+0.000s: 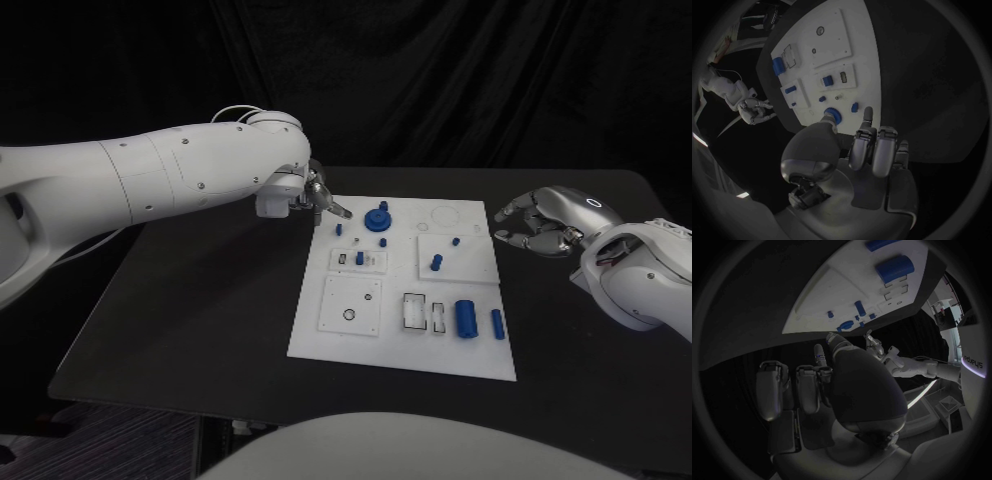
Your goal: Assemble the parts on the task board
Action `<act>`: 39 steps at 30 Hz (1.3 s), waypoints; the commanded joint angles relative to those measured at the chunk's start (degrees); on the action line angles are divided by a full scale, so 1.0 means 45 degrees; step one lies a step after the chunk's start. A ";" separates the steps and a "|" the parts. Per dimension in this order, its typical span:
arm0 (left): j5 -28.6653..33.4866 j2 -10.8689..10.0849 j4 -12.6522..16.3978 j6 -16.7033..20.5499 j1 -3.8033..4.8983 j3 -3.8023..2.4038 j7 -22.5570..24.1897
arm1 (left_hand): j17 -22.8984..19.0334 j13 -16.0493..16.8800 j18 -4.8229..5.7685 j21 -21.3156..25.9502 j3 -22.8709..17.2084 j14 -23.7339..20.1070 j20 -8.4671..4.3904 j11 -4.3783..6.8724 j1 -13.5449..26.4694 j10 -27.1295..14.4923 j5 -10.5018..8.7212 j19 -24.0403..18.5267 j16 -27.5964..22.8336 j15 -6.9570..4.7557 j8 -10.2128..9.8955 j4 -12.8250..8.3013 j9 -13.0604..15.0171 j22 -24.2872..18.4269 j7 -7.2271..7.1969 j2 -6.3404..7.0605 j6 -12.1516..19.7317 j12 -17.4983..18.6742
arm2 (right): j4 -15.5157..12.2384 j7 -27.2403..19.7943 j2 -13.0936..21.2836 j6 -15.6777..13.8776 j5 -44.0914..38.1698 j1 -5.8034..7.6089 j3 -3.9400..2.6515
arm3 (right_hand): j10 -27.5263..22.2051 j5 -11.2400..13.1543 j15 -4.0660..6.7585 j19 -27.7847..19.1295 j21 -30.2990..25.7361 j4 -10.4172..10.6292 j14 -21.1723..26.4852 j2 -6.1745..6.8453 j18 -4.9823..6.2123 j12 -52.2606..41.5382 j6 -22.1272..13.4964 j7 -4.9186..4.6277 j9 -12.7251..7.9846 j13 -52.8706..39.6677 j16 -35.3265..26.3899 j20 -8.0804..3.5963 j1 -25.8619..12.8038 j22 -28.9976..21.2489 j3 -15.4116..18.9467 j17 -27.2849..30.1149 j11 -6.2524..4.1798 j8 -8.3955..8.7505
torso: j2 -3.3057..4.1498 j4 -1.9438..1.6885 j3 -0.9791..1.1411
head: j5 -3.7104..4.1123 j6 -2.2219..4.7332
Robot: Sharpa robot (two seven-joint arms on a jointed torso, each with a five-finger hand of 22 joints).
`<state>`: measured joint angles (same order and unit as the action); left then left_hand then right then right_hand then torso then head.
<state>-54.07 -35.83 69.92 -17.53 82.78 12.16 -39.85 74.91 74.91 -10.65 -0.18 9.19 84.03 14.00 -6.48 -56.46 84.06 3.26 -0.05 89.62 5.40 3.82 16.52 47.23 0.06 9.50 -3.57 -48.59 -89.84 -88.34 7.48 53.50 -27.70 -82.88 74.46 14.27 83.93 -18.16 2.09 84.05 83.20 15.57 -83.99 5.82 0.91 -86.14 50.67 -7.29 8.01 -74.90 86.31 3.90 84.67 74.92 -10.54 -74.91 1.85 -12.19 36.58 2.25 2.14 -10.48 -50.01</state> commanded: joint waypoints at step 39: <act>0.3731 0.2541 -0.4618 -0.3810 0.0005 -0.0016 -0.1463 | 0.3353 0.3353 -0.0119 0.0041 0.2044 0.1327 -0.0182 0.0279 0.1146 0.1320 -0.0108 0.0012 0.0084 -0.0254 -0.0006 0.0002 -0.1471 -0.0013 -0.0253 -0.0399 -0.1254 -0.0035 | 0.0367 0.0214 -0.0486 0.0221 -0.0082 -0.0037 -0.0011 | 0.0444 -0.0112 -0.0043 0.0536 -0.0047 -0.0033 -0.0991 -0.0034 0.0238 0.0086 -0.0018 0.0038 -0.0028 -0.1900 0.0012 0.0097 -0.0006 0.2655 -0.0084 -0.1599 0.0071 0.0021 | 0.0027 0.0072 0.0017 | -0.0005 0.0002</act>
<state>-39.84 -24.61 49.34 -31.96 82.77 12.13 -40.17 74.91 74.91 -10.65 -0.18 18.00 84.05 13.60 -5.66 -51.09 84.06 2.99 -0.06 89.62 4.59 3.82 16.51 40.66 0.09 8.46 -4.86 -53.78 -89.84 -86.75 7.56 51.33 -27.13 -82.88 74.44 14.26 83.93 -18.38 2.09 84.05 83.20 15.40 -83.99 5.82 0.91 -86.14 50.67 -7.29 7.96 -74.93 86.31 3.90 84.67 74.91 -10.70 -74.91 1.85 -12.19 36.60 2.53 2.21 -10.49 -50.01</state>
